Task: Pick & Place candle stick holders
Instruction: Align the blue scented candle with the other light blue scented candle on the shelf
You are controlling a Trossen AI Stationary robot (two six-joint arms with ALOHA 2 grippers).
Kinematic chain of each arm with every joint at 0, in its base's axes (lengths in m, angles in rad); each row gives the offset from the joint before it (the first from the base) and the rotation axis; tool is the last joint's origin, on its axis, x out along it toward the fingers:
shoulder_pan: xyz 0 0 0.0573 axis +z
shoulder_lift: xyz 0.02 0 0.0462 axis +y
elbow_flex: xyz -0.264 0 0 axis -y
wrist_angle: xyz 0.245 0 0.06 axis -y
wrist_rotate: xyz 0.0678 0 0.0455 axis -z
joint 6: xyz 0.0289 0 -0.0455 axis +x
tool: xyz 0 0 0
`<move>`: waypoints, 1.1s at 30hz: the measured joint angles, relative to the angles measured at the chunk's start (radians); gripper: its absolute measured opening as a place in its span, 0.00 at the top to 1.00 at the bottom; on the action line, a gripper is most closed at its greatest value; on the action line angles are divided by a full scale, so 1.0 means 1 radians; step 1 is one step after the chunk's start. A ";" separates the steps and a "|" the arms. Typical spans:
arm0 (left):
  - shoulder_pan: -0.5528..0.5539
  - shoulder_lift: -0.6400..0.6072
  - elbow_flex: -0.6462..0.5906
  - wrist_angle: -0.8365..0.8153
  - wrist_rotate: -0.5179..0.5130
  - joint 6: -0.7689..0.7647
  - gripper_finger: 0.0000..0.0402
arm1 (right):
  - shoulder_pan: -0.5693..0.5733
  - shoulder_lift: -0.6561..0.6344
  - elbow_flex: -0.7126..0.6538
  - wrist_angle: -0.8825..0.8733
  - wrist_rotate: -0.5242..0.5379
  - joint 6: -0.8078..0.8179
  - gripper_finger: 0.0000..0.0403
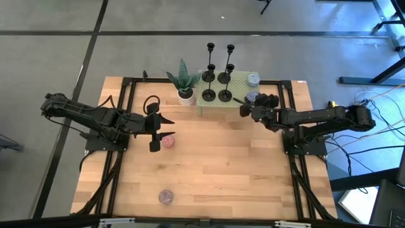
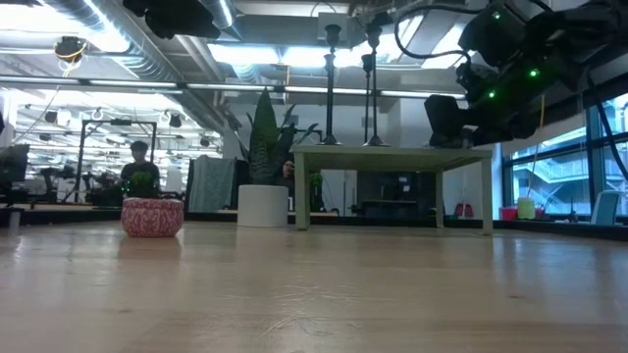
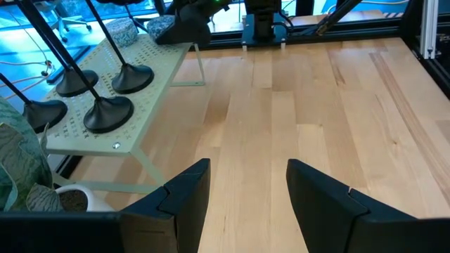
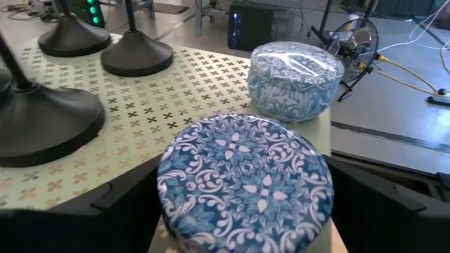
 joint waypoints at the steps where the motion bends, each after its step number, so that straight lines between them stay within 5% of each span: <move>1: 0.000 0.000 0.000 0.000 0.000 0.000 0.54 | -0.003 0.000 0.000 0.001 0.000 -0.008 0.13; 22: 0.000 0.000 0.000 0.000 0.001 -0.025 0.54 | 0.008 -0.004 0.292 -0.111 -0.064 -0.319 0.12; 33: 0.000 0.000 0.000 0.000 0.002 -0.026 0.54 | 0.118 -0.005 0.399 -0.407 -0.468 -0.170 0.16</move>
